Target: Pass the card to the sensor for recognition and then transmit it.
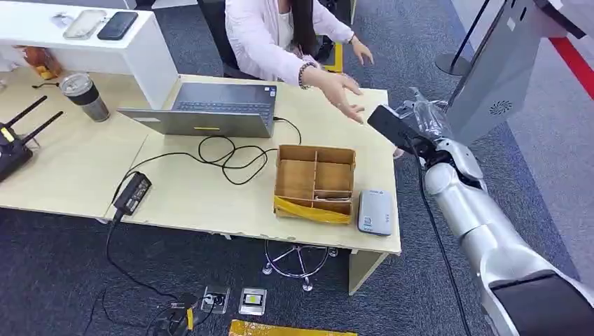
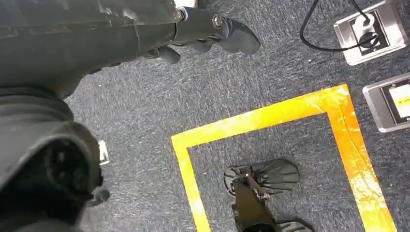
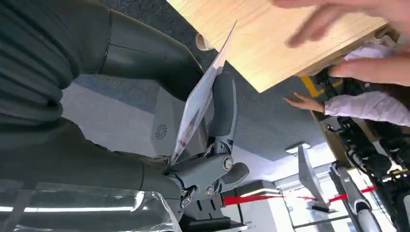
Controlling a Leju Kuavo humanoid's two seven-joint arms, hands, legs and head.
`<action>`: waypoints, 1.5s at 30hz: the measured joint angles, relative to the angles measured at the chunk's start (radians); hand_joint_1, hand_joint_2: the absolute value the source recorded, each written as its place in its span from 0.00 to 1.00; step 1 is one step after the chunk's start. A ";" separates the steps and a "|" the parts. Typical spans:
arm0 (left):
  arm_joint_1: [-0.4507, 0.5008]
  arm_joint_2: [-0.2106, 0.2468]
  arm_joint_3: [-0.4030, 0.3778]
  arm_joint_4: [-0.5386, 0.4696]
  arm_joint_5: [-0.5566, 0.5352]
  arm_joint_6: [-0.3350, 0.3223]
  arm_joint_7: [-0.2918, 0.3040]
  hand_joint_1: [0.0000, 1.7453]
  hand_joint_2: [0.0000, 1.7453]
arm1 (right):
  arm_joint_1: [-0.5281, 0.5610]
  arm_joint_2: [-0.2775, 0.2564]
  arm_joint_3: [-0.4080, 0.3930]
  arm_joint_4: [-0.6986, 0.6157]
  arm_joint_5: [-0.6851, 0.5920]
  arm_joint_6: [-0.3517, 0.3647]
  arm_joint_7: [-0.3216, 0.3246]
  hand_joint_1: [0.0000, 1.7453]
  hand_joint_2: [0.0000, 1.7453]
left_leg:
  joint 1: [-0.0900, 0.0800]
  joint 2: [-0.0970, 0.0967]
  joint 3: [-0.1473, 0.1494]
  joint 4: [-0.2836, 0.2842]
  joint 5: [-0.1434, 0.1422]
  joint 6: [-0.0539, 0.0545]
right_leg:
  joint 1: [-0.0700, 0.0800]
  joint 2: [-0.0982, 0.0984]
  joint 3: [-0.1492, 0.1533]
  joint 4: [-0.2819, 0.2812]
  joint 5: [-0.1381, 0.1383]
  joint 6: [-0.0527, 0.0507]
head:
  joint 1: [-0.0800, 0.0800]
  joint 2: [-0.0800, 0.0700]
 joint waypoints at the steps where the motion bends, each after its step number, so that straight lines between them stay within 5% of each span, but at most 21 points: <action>1: 0.000 0.000 0.000 0.000 0.001 0.000 0.001 0.00 0.00 | 0.000 0.003 0.000 0.002 0.000 0.000 -0.002 1.00 1.00 | 0.000 0.000 0.000 0.000 0.000 0.000 | 0.000 0.000 0.000 0.000 0.000 0.000 | 0.000 0.000; 14: -0.007 0.000 0.000 0.000 0.007 0.000 0.006 0.00 0.00 | 0.000 0.040 0.000 0.037 0.028 -0.006 -0.018 1.00 1.00 | 0.000 0.000 0.000 0.000 0.000 0.000 | 0.000 0.000 0.000 0.000 0.000 0.000 | 0.000 0.000; 15: -0.007 0.000 0.000 0.000 0.006 0.000 0.006 0.00 0.00 | 0.000 0.041 0.000 0.039 0.032 -0.007 -0.021 0.14 1.00 | 0.000 0.000 0.000 0.000 0.000 0.000 | 0.000 0.000 0.000 0.000 0.000 0.000 | 0.000 0.000; 16: -0.008 0.000 0.000 0.000 0.006 -0.001 0.008 0.00 0.00 | 0.000 0.043 0.000 0.041 0.036 -0.008 -0.022 0.00 0.00 | 0.000 0.000 0.000 0.000 0.000 0.000 | 0.000 0.000 0.000 0.000 0.000 0.000 | 0.000 0.000; 29: -0.013 0.000 0.000 0.000 0.021 -0.002 0.010 0.00 0.00 | -0.003 0.049 0.000 0.052 0.105 -0.039 -0.064 0.00 0.00 | 0.000 0.000 0.000 0.000 0.000 0.000 | 0.000 0.000 0.000 0.000 0.000 0.000 | 0.000 0.000; 35: -0.002 0.011 0.000 0.000 0.063 -0.005 0.010 0.00 0.00 | -0.024 -0.002 -0.002 0.046 0.123 -0.005 -0.088 0.00 0.00 | 0.000 0.000 0.000 0.000 0.000 0.000 | 0.000 0.000 0.000 0.000 0.000 0.000 | 0.000 0.000; 36: 0.004 0.017 0.000 0.000 0.068 -0.005 0.008 0.00 0.00 | -0.026 -0.014 -0.003 0.041 0.119 0.013 -0.097 0.00 1.00 | 0.000 0.000 0.000 0.000 0.000 0.000 | 0.000 0.000 0.000 0.000 0.000 0.000 | 0.000 0.000; 45: 0.048 0.037 0.003 0.000 0.126 0.001 -0.026 0.00 0.00 | 0.030 -0.097 -0.032 -0.135 0.087 0.136 -0.059 0.00 1.00 | 0.000 0.001 0.001 0.000 0.000 0.000 | 0.000 0.000 0.000 0.000 0.000 0.000 | 0.000 0.000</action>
